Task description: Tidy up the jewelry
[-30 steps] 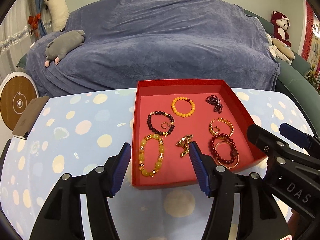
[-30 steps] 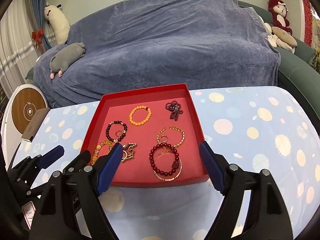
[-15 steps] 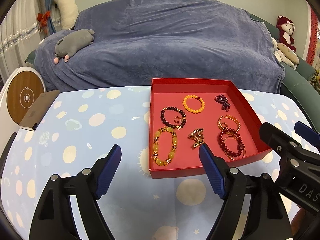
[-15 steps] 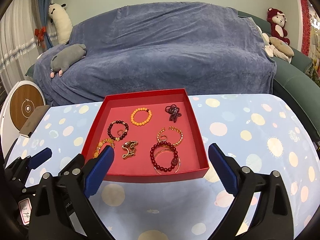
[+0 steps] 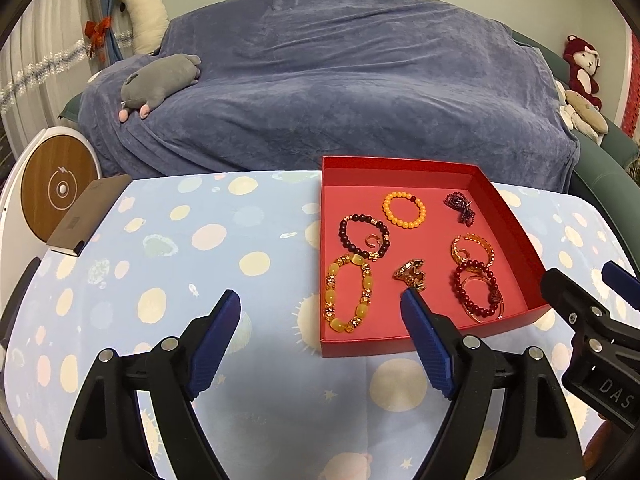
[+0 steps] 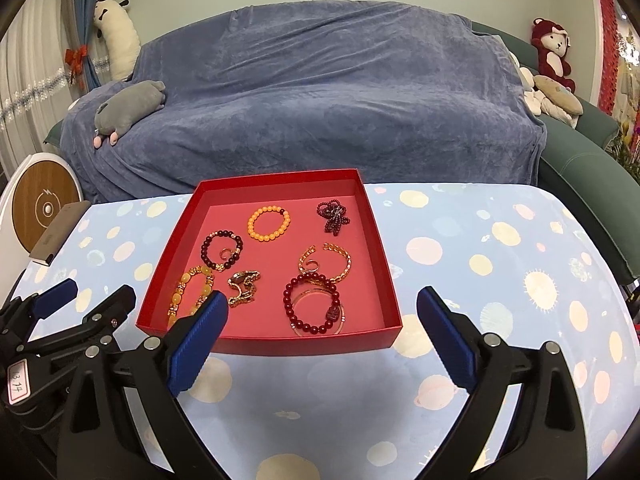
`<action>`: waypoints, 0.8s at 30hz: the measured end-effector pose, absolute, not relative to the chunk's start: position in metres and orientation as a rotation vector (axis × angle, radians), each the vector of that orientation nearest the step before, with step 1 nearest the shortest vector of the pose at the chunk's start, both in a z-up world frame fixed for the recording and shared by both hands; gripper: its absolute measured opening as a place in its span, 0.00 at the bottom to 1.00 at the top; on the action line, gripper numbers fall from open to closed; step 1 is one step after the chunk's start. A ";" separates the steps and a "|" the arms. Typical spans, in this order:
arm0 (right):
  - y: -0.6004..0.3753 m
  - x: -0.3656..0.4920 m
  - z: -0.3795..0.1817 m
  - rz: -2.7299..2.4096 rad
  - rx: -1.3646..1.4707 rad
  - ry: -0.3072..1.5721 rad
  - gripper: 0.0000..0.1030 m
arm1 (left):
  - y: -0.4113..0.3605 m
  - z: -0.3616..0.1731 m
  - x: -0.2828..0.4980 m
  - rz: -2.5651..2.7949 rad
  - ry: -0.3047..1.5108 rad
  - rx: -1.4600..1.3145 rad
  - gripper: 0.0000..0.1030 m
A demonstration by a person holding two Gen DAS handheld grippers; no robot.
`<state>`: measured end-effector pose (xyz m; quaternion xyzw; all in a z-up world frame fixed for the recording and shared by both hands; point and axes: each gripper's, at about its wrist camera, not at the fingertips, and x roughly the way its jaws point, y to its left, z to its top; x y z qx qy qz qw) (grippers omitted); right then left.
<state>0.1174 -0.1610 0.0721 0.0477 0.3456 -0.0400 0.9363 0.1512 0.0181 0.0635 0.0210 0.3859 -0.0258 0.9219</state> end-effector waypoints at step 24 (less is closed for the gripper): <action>-0.157 0.108 0.065 -0.083 0.066 0.701 0.88 | 0.006 0.060 0.140 -0.057 0.769 0.075 0.76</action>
